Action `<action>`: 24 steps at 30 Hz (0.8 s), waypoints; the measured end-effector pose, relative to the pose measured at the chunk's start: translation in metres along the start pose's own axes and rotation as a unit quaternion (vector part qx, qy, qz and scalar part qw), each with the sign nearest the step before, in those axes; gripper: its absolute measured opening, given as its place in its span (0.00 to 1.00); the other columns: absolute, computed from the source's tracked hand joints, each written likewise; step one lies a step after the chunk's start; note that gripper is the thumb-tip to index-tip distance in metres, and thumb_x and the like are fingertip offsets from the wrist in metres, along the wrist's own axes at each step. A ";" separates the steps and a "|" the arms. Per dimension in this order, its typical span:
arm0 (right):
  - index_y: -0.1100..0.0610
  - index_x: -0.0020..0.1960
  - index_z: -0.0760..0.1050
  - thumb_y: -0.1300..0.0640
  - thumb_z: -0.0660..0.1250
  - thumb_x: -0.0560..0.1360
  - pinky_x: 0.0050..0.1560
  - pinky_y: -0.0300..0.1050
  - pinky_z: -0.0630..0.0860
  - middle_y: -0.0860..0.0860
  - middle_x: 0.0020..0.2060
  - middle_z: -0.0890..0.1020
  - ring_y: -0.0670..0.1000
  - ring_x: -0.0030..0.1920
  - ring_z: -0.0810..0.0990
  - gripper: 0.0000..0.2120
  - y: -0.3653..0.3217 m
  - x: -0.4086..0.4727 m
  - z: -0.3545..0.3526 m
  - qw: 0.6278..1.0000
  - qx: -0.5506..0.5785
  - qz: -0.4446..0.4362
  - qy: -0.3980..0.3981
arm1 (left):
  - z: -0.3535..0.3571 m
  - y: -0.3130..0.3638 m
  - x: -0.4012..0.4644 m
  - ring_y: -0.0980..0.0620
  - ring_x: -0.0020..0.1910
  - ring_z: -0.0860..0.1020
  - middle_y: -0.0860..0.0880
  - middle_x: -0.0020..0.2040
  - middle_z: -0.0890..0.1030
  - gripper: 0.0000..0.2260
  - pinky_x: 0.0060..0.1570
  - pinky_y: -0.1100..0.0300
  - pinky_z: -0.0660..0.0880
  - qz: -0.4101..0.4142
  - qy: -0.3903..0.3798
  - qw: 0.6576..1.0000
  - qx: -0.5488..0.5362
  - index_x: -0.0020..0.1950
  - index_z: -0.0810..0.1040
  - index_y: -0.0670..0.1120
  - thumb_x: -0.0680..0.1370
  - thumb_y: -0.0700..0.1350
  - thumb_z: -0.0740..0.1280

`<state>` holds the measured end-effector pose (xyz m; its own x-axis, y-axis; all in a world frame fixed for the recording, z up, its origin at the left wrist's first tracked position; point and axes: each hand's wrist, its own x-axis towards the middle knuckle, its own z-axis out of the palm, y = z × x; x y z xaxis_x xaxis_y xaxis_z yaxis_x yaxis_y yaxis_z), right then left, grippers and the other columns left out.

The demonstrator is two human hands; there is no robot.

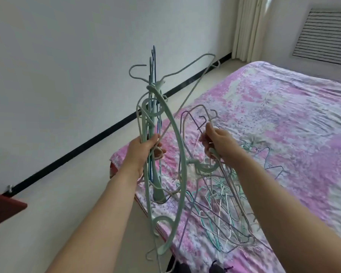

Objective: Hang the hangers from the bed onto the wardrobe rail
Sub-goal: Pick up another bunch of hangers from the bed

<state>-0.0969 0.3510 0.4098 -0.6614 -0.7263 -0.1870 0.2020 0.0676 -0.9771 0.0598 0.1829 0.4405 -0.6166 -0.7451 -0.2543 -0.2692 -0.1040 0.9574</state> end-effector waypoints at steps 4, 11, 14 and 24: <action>0.60 0.47 0.77 0.46 0.62 0.79 0.29 0.35 0.71 0.50 0.31 0.74 0.46 0.29 0.73 0.17 -0.038 -0.009 -0.009 0.997 -0.043 -0.068 -0.005 | 0.001 0.014 0.002 0.52 0.30 0.81 0.46 0.35 0.79 0.10 0.31 0.60 0.78 0.000 0.009 0.996 -0.087 0.50 0.79 0.40 0.77 0.46 0.70; 0.57 0.56 0.72 0.43 0.60 0.76 0.50 0.55 0.80 0.57 0.53 0.80 0.55 0.48 0.82 0.18 -0.014 -0.010 -0.031 0.987 -0.082 0.068 -0.121 | -0.006 0.040 0.009 0.51 0.31 0.81 0.50 0.31 0.79 0.07 0.30 0.62 0.76 0.015 -0.041 0.995 -0.091 0.47 0.78 0.41 0.77 0.46 0.69; 0.56 0.62 0.71 0.30 0.65 0.64 0.51 0.53 0.80 0.59 0.54 0.80 0.59 0.51 0.81 0.37 0.023 -0.016 -0.032 0.974 0.024 0.134 -0.183 | -0.006 0.040 0.011 0.51 0.32 0.81 0.50 0.32 0.80 0.07 0.30 0.61 0.76 0.018 -0.045 0.996 -0.071 0.48 0.79 0.42 0.77 0.46 0.69; 0.56 0.65 0.70 0.52 0.73 0.67 0.43 0.50 0.80 0.57 0.53 0.83 0.56 0.43 0.83 0.28 0.084 -0.041 -0.042 0.964 -0.031 0.216 -0.150 | -0.018 0.027 0.023 0.52 0.32 0.82 0.48 0.36 0.79 0.08 0.31 0.61 0.75 -0.005 0.038 0.991 -0.125 0.49 0.77 0.42 0.77 0.46 0.70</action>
<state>-0.0828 0.4153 0.3311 -0.2858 -0.7855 -0.5489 0.3615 0.4421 -0.8209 0.0513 0.1510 0.4633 -0.5554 -0.7890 -0.2625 -0.0780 -0.2649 0.9611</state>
